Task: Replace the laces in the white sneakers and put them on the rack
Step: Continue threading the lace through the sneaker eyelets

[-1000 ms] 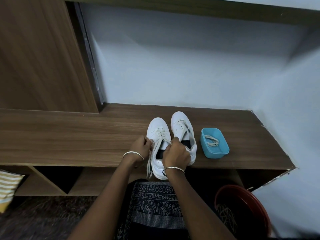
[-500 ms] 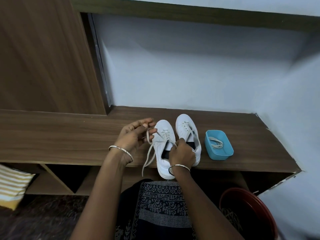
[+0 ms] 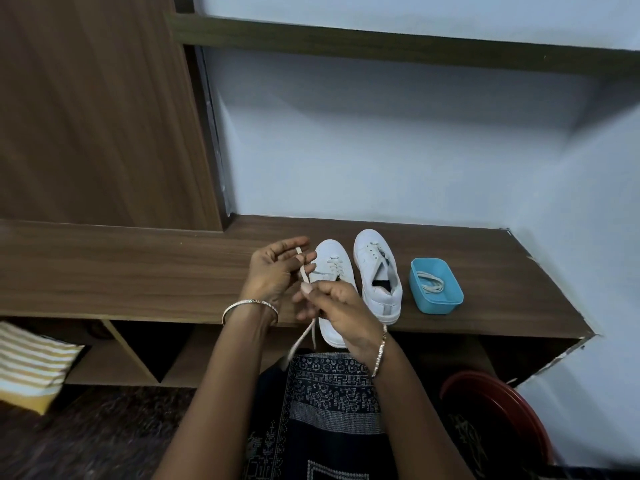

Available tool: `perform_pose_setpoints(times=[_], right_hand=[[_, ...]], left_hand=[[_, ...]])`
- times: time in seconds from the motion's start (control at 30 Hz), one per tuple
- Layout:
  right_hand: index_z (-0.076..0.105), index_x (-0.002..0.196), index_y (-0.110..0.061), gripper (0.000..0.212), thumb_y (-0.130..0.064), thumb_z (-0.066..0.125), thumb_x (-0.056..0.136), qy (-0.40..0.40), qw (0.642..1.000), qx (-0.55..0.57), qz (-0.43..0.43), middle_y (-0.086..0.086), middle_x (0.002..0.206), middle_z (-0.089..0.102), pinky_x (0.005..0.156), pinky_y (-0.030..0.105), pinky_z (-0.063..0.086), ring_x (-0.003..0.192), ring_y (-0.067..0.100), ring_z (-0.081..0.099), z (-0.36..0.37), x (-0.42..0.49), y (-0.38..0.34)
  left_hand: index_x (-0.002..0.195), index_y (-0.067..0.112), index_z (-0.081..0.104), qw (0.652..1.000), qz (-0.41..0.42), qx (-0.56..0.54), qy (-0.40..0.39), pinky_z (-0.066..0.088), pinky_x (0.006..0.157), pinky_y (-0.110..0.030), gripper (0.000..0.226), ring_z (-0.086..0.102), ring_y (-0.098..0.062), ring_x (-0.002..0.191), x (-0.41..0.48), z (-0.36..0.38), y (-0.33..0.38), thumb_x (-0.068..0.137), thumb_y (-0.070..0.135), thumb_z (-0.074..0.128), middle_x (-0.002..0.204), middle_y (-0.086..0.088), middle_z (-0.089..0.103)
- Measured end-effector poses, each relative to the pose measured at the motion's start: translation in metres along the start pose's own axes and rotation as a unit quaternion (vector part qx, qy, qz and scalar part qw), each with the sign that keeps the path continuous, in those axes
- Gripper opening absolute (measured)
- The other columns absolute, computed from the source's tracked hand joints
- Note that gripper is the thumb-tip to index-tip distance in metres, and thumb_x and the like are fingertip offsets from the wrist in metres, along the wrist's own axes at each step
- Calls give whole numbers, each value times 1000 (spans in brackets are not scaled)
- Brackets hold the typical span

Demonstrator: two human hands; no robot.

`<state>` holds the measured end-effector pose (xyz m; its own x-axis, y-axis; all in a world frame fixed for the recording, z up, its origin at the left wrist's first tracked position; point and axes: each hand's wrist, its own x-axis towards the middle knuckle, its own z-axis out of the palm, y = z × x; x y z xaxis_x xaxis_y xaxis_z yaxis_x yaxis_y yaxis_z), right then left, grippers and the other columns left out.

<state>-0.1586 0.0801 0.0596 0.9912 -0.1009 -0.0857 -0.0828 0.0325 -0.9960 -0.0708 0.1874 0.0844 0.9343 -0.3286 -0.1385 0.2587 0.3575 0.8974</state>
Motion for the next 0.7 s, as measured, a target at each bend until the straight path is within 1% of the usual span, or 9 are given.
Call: perform_pose_setpoints(times=[0.07, 0.13, 0.23, 0.33, 0.47, 0.5, 0.57, 0.63, 0.7], right_hand=[[70, 96, -3, 27, -25, 56, 101, 0, 999, 41, 5, -5, 60, 48, 83, 36, 57, 62, 14, 55, -12, -12, -3], [70, 96, -5, 28, -27, 54, 101, 26, 997, 65, 16, -5, 59, 38, 70, 34, 58, 55, 10, 45, -29, -21, -5], [70, 96, -6, 30, -30, 54, 101, 83, 994, 70, 28, -4, 59, 32, 52, 24, 43, 50, 9, 33, -55, -34, -7], [72, 101, -7, 28, -26, 52, 102, 116, 990, 77, 26, -4, 60, 38, 50, 22, 34, 49, 7, 32, -74, -43, 0], [67, 114, -5, 24, -11, 46, 104, 141, 987, 66, 27, 2, 71, 65, 54, 21, 41, 56, 7, 51, -79, -45, 8], [66, 114, -6, 23, -9, 45, 104, 143, 987, 61, 28, 4, 77, 71, 55, 20, 45, 59, 8, 57, -78, -44, 9], [61, 111, -6, 16, -8, 47, 103, 154, 986, 54, 27, 9, 89, 76, 56, 20, 50, 64, 11, 66, -74, -40, 13], [58, 104, -4, 7, -6, 51, 102, 177, 983, 39, 16, 15, 94, 76, 57, 21, 53, 65, 15, 69, -69, -36, 15], [61, 99, -2, 5, -6, 58, 98, 193, 981, -15, -5, 14, 90, 76, 58, 21, 53, 66, 17, 70, -62, -31, 16]], left_hand=[[108, -7, 65, 999, -6, 25, 29, 59, 64, -21, 24, 72, -12, 69, 6, -7, -3, 89, -17, 54, 93, -15, 70], [104, -5, 66, 996, -15, 66, 60, 59, 60, -19, 23, 72, -10, 65, 11, -17, -7, 90, -17, 52, 93, -14, 69], [91, 0, 68, 990, -25, 104, 92, 60, 61, -21, 24, 70, -16, 70, 19, -32, -14, 90, -17, 52, 97, -17, 68], [98, -7, 66, 987, -25, 124, 96, 58, 57, -19, 21, 67, -22, 76, 22, -39, -20, 90, -19, 51, 95, -21, 64], [101, -6, 69, 973, -31, 204, 107, 60, 61, -25, 19, 69, -20, 72, 28, -48, -35, 90, -13, 56, 84, -12, 67], [95, 3, 73, 958, -22, 259, 118, 62, 69, -32, 17, 71, -20, 72, 30, -52, -39, 88, -7, 61, 81, -9, 69], [86, 21, 74, 897, 11, 424, 123, 59, 81, -40, 11, 72, -25, 79, 27, -55, -40, 84, 12, 68, 80, -4, 73], [94, 22, 74, 815, 65, 564, 115, 55, 83, -37, 11, 68, -27, 92, 16, -45, -38, 85, 24, 66, 91, -4, 74], [97, 16, 74, 782, 148, 601, 72, 50, 77, -34, 16, 66, -27, 94, 12, -33, -38, 90, 24, 62, 94, -6, 73]])
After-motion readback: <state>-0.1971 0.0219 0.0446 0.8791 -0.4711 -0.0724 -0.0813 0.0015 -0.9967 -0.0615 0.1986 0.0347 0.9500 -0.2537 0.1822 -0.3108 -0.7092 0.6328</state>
